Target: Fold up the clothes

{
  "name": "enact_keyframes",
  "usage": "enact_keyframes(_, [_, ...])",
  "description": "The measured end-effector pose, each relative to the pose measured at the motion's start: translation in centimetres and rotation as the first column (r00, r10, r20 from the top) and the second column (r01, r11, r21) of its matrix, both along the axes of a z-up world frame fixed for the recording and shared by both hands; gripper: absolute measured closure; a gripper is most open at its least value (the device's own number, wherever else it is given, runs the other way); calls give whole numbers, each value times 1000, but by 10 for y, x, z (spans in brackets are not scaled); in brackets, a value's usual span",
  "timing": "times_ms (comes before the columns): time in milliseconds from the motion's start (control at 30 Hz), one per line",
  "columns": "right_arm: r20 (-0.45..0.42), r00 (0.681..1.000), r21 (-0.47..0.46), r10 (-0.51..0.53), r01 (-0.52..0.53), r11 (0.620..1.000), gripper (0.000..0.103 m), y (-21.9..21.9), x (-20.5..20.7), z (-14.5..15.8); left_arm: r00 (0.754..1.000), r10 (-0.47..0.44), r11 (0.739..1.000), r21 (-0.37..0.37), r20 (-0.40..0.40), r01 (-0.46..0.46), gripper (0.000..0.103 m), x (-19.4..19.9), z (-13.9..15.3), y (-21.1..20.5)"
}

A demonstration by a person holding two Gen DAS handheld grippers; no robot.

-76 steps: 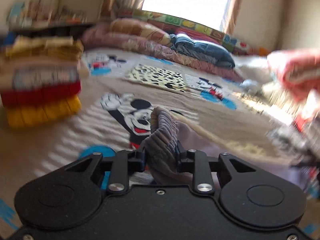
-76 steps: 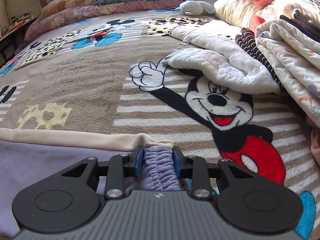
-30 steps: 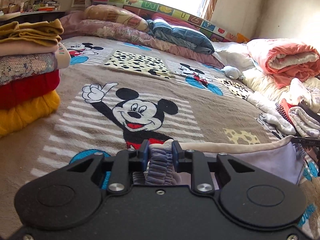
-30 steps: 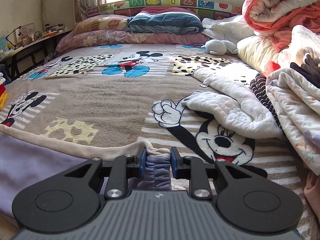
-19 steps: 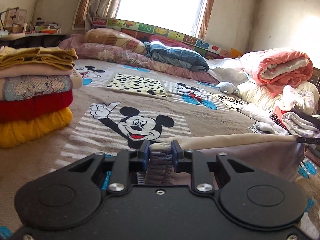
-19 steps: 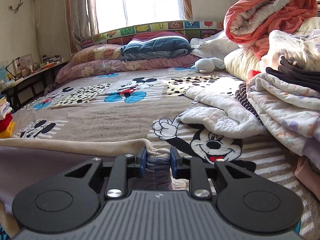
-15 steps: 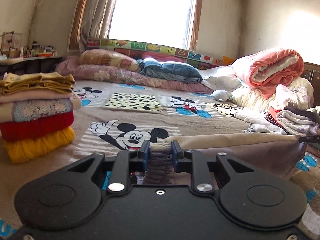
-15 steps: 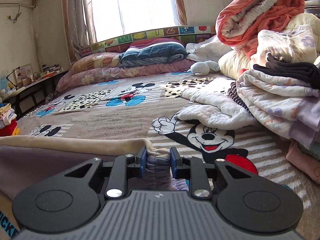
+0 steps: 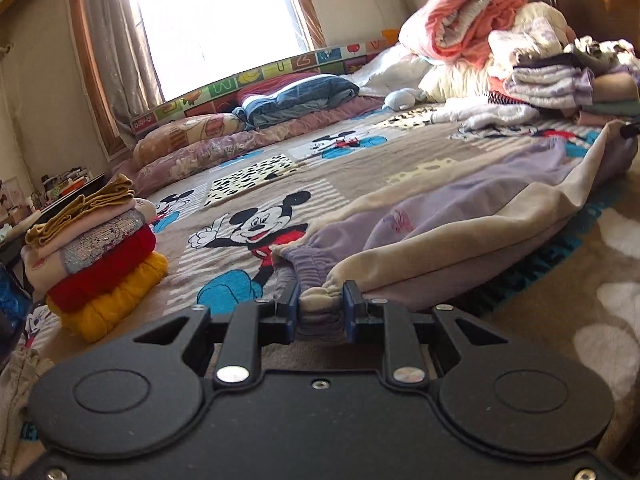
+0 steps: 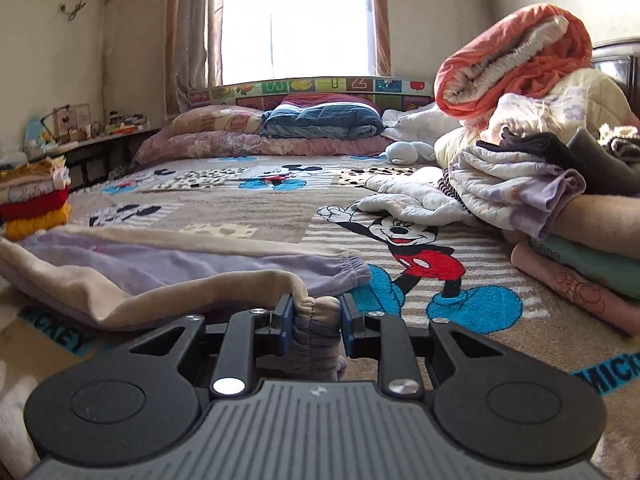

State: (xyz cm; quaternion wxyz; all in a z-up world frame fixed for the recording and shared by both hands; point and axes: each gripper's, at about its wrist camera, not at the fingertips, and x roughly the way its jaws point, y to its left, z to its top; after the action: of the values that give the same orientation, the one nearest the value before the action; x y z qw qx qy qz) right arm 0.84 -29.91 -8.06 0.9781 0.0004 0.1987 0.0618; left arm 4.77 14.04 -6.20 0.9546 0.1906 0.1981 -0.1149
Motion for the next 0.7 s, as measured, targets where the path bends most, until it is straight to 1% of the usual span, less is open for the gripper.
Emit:
enact_keyframes(100, [-3, 1000, -88, 25, -25, 996, 77, 6, -14, -6, 1000, -9, 996, 87, -12, 10, 82, -8, -10, -5])
enact_keyframes(167, [2, 999, -140, 36, -35, 990, 77, 9, -20, -7, 1000, -4, 993, 121, -19, 6, 82, -11, -15, -7])
enact_keyframes(267, [9, 999, -197, 50, -48, 979, 77, 14, -29, -8, 1000, -2, 991, 133, -27, 6, 82, -13, -18, -7])
enact_keyframes(300, [10, 999, -219, 53, -50, 974, 76, 16, -32, -9, 999, -4, 992, 125, -38, 8, 82, -14, -17, -4])
enact_keyframes(367, [-7, 999, -228, 47, -47, 972, 76, 16, -34, -11, 998, -2, 993, 114, -61, 9, 80, -15, -16, 0])
enact_keyframes(400, [-16, 999, -233, 43, -46, 971, 72, 16, -35, -12, 997, 12, 993, 117, -76, -3, 76, -17, -16, 2])
enact_keyframes(433, [-24, 999, -237, 40, -44, 970, 70, 17, -36, -13, 996, 28, 994, 105, -82, -19, 75, -19, -13, 5])
enact_keyframes(467, [-33, 999, -242, 36, -43, 969, 66, 17, -37, -14, 995, 49, 995, 86, -82, -41, 74, -22, -8, 8])
enact_keyframes(500, [-39, 999, -238, 32, -40, 970, 60, 16, -38, -14, 995, 77, 996, 42, -63, -75, 71, -27, 2, 12])
enact_keyframes(533, [-35, 999, -197, 23, -29, 980, 57, 9, -41, -12, 994, 105, 994, -16, -41, -106, 64, -31, 13, 16])
enact_keyframes(567, [-30, 999, -155, 13, -18, 988, 50, 3, -43, -10, 991, 134, 988, -77, -26, -135, 60, -34, 23, 21])
enact_keyframes(600, [-22, 1000, -103, 0, -3, 995, 44, -4, -46, -7, 986, 162, 975, -149, -23, -164, 55, -35, 32, 26])
enact_keyframes(633, [-17, 1000, -16, -19, 19, 1000, 42, -13, -49, -4, 981, 192, 957, -217, -25, -193, 54, -35, 40, 31])
enact_keyframes(667, [-18, 999, 90, -43, 44, 995, 40, -23, -52, -5, 974, 224, 935, -274, -32, -224, 53, -34, 45, 34])
enact_keyframes(700, [-21, 998, 196, -66, 69, 978, 38, -33, -56, -5, 965, 259, 907, -333, -48, -260, 49, -33, 50, 38])
